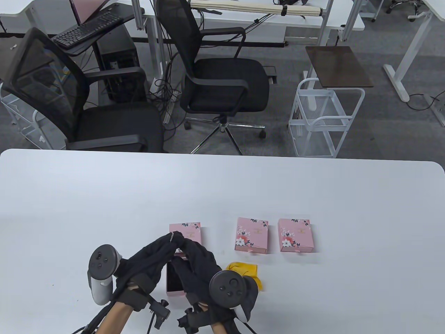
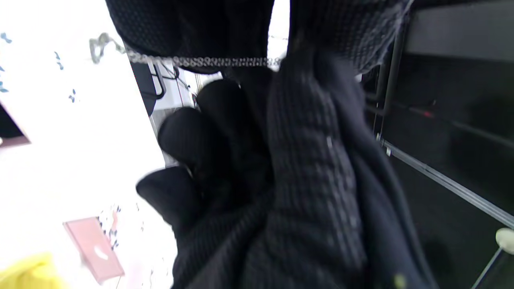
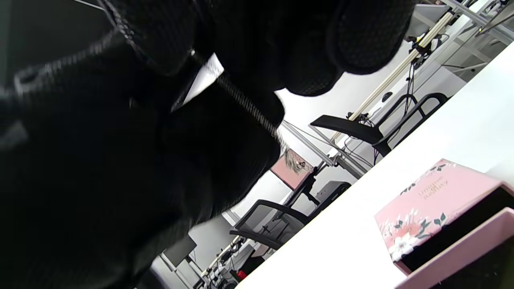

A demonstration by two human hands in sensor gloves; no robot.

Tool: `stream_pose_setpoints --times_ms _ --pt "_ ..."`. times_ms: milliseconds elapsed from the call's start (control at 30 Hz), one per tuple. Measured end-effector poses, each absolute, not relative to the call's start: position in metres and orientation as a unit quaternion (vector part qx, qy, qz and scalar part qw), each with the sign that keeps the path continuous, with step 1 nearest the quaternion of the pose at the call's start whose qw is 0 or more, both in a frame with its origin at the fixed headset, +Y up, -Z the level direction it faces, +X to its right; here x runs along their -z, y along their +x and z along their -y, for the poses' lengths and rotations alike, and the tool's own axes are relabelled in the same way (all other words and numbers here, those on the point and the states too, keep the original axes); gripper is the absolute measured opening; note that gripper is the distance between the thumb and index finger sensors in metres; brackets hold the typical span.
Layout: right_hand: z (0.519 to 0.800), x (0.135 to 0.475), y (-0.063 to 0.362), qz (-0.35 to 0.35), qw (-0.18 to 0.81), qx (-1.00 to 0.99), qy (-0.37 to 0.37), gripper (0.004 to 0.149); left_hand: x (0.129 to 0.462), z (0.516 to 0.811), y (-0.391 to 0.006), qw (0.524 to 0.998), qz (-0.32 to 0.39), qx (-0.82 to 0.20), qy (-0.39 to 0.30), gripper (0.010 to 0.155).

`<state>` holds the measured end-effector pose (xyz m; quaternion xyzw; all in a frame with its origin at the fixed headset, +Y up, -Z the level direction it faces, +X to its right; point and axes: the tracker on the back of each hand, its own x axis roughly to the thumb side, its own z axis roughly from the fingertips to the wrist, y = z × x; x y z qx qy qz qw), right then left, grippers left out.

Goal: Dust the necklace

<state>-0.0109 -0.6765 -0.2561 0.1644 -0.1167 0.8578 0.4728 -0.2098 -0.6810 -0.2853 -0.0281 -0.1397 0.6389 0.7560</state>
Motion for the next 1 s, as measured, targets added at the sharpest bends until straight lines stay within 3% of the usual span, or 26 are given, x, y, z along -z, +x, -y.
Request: stream_pose_setpoints --times_ms 167,233,367,500,700,1000 --pt "0.681 0.258 -0.006 0.142 0.482 -0.857 0.118 0.051 0.294 0.683 -0.200 0.746 0.163 -0.644 -0.059 0.040" --pt "0.682 0.260 -0.004 0.173 0.483 -0.852 0.104 0.039 0.296 0.684 -0.199 0.740 0.166 -0.647 -0.076 0.040" --pt "0.683 0.261 -0.003 0.151 0.482 -0.855 0.113 0.036 0.307 0.676 -0.205 0.764 0.152 -0.625 -0.044 0.039" --pt "0.685 0.262 -0.006 0.135 0.460 -0.868 0.124 0.035 0.314 0.667 -0.216 0.757 0.141 -0.638 -0.020 0.038" --pt "0.695 0.266 -0.014 0.071 0.459 -0.875 0.139 0.036 0.309 0.650 -0.239 0.814 0.127 -0.562 0.071 0.040" --pt "0.698 0.264 -0.021 0.046 0.439 -0.884 0.155 0.035 0.302 0.636 -0.249 0.807 0.126 -0.564 0.122 0.041"
